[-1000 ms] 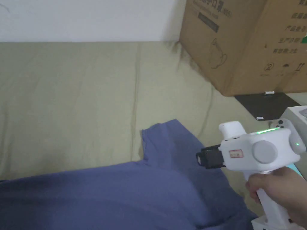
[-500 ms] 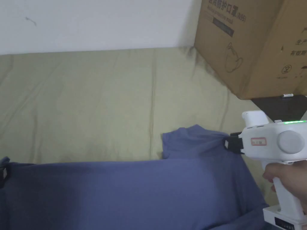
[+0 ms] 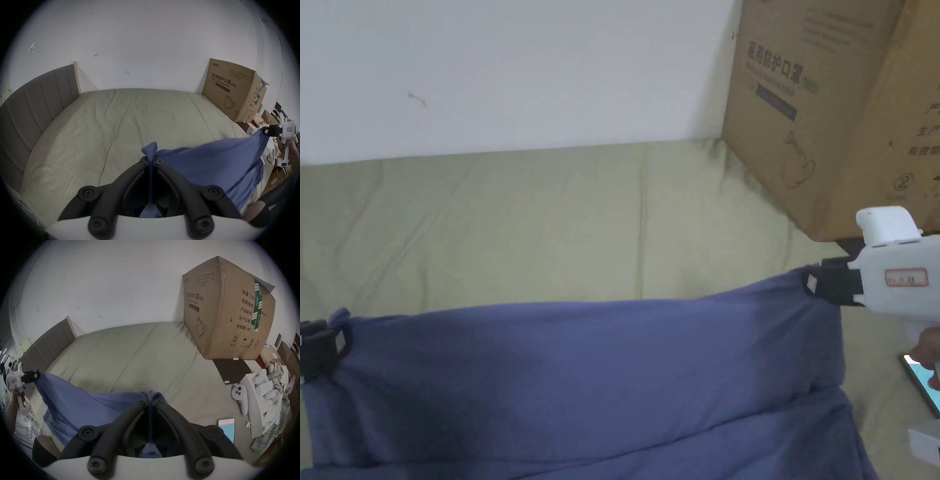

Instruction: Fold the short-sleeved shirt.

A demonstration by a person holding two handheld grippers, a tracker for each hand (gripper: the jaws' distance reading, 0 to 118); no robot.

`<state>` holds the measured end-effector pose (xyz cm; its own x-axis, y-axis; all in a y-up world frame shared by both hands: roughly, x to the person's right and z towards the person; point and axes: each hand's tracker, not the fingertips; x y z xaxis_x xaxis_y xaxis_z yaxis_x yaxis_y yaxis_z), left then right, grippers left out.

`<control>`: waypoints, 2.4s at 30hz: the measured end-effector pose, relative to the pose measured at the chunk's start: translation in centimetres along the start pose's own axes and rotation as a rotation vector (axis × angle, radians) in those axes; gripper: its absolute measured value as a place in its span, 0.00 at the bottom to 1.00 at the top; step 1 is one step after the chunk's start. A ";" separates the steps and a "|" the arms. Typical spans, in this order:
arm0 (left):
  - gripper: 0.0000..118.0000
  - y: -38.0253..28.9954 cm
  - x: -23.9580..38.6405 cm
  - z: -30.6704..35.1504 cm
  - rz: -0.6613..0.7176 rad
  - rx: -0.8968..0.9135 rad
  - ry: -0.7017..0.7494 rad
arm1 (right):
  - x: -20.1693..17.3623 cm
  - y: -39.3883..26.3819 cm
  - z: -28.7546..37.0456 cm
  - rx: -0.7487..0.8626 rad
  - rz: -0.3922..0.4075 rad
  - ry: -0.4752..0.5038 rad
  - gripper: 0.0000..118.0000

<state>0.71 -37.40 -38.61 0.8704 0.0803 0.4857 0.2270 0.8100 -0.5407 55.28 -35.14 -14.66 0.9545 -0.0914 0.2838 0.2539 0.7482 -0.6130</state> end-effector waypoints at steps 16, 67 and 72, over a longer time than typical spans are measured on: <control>0.10 -19.8 -2.9 3.0 0.065 -0.242 -0.039 | 0.2 -21.5 0.8 -0.149 0.044 -0.120 0.01; 0.03 -11.8 -15.4 0.9 0.368 -0.428 -0.390 | -16.0 -17.7 14.2 0.188 0.050 0.094 0.00; 0.03 -10.2 -24.2 2.7 0.397 -0.462 -0.175 | -15.5 -18.1 15.6 0.207 0.064 0.088 0.00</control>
<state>-23.84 -46.04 -42.95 0.8516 0.4484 0.2714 0.1009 0.3679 -0.9244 33.47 -36.96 3.54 0.9799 -0.0898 0.1782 0.1638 0.8722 -0.4608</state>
